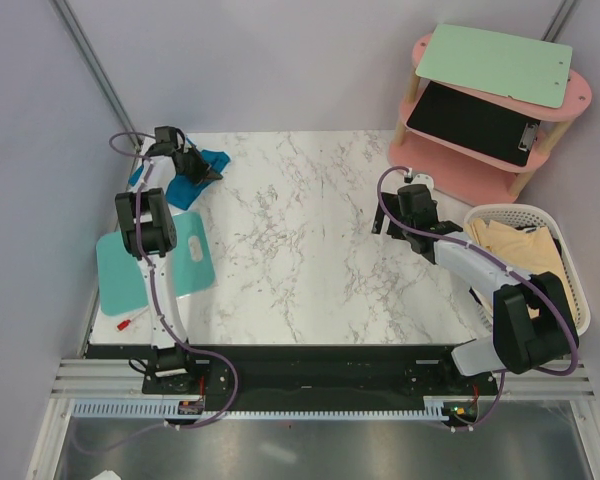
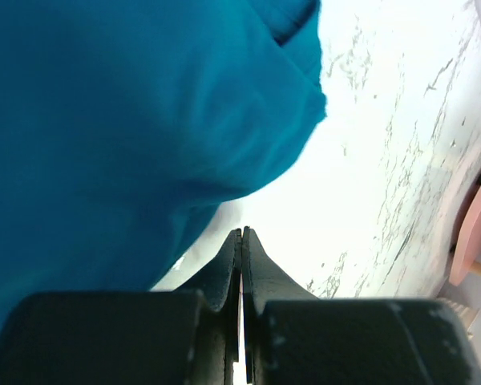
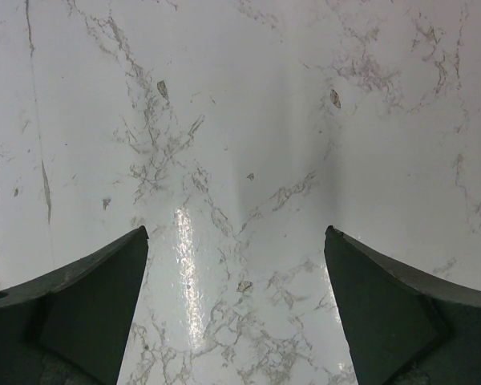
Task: Fold and stack the t-shirts
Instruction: Put the neatly folded tshirt into the corner of the board with the left arm
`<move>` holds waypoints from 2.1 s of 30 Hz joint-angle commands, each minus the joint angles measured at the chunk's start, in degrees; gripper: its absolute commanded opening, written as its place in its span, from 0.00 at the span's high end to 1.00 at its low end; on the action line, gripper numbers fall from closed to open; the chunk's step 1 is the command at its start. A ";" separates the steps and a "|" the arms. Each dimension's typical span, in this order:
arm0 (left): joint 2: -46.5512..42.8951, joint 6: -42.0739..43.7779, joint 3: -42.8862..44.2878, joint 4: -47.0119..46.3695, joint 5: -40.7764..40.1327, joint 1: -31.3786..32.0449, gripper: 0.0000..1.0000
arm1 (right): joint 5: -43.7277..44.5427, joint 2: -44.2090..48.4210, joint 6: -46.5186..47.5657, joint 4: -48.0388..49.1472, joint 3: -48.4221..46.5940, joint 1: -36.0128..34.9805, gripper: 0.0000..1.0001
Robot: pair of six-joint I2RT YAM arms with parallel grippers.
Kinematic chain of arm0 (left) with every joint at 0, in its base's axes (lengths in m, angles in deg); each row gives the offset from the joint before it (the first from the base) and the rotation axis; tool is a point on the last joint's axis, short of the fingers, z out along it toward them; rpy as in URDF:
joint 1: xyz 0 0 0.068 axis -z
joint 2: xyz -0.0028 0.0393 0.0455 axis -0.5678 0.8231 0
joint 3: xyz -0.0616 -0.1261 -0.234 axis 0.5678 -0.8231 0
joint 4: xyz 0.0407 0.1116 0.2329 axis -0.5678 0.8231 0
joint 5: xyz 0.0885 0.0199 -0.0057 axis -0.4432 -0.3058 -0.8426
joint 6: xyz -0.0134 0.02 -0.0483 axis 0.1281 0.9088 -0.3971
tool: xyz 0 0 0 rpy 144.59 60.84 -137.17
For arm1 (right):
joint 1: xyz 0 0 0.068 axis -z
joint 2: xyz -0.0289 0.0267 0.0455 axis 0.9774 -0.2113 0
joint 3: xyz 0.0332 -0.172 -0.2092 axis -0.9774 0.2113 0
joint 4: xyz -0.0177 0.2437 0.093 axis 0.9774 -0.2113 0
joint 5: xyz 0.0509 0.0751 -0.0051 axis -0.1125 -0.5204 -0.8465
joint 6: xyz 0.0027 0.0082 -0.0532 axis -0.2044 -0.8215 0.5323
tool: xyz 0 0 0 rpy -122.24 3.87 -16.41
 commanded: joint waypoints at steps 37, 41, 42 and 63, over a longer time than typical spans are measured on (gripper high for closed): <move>-13.47 12.53 -10.34 5.33 -34.82 -3.42 0.98 | -1.97 1.18 0.04 2.12 2.12 0.00 0.02; -10.49 12.36 -9.81 6.56 -33.50 -3.51 0.98 | -1.97 1.62 0.21 2.12 2.21 -0.09 0.02; -10.13 12.36 -9.37 6.91 -33.15 -3.51 0.98 | -1.88 1.71 0.13 2.12 2.39 0.00 0.02; -16.97 7.26 -17.90 8.41 -36.93 7.39 0.98 | -2.41 4.78 -0.40 3.44 4.58 -0.09 0.02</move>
